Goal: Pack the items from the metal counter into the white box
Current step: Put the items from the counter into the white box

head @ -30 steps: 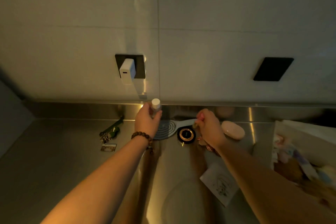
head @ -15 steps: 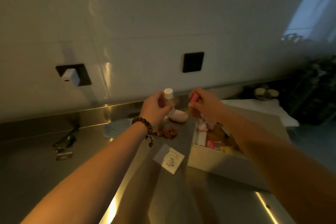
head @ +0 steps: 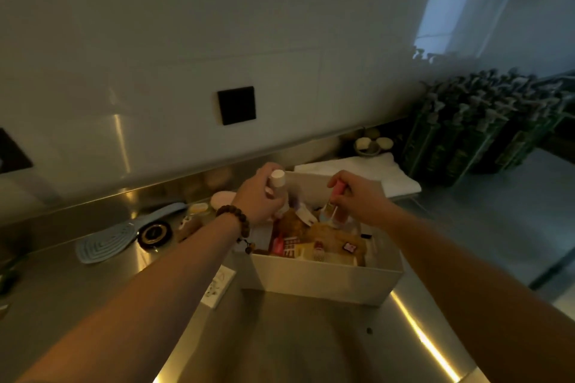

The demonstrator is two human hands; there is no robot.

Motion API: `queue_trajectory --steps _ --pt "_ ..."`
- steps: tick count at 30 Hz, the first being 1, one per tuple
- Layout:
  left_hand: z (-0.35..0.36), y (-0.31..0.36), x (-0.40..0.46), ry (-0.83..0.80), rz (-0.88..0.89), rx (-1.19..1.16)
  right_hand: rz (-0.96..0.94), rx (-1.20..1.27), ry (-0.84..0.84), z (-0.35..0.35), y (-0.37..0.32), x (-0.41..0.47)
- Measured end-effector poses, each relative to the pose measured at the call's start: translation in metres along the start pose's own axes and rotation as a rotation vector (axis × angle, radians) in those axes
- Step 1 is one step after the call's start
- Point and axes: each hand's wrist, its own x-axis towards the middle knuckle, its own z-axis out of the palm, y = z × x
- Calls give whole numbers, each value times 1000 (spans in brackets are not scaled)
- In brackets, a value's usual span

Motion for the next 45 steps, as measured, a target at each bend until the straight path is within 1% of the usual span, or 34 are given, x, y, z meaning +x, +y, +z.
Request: queue_trajectory --steps 2,5,10,13,15,17,19,21,24,27,31,32,35,37,41,45 --pt "1 -4 -4 -16 6 25 -23 -13 4 4 5 2" --pt "-1 -8 -7 -62 5 69 -59 -32 -42 13 6 7" --pt "-5 -13 -5 -157 1 298 -173 -80 -95 22 -9 17" --pt "-5 -10 -2 -204 -4 492 -148 16 -137 37 -15 27" --pt "-7 -6 3 -231 -19 627 -125 -2 -170 46 -19 33" --pt "-10 -3 8 -284 -34 671 -119 27 -196 52 -22 36" --pt "-14 -1 10 -344 -3 697 -140 9 -201 57 -24 38" --pt "-16 -4 10 -374 27 761 -163 -39 -200 61 -24 40" --pt "-13 -17 6 -417 18 859 -147 -58 -214 66 -27 41" --pt "-9 -28 5 -404 36 824 -149 -43 -208 70 -30 42" --pt "-11 -31 6 -330 74 762 -162 72 -221 73 -31 40" --pt "-13 -31 5 -288 64 695 -166 75 -221 74 -31 40" --pt "-19 -28 0 -89 46 401 -188 80 -218 77 -32 38" --pt "-20 -25 -1 -19 47 276 -216 70 -209 80 -34 37" --pt "-19 -17 1 -60 12 225 -231 31 -184 82 -41 33" --pt "-18 -14 -3 -51 -12 204 -229 53 -202 81 -47 28"
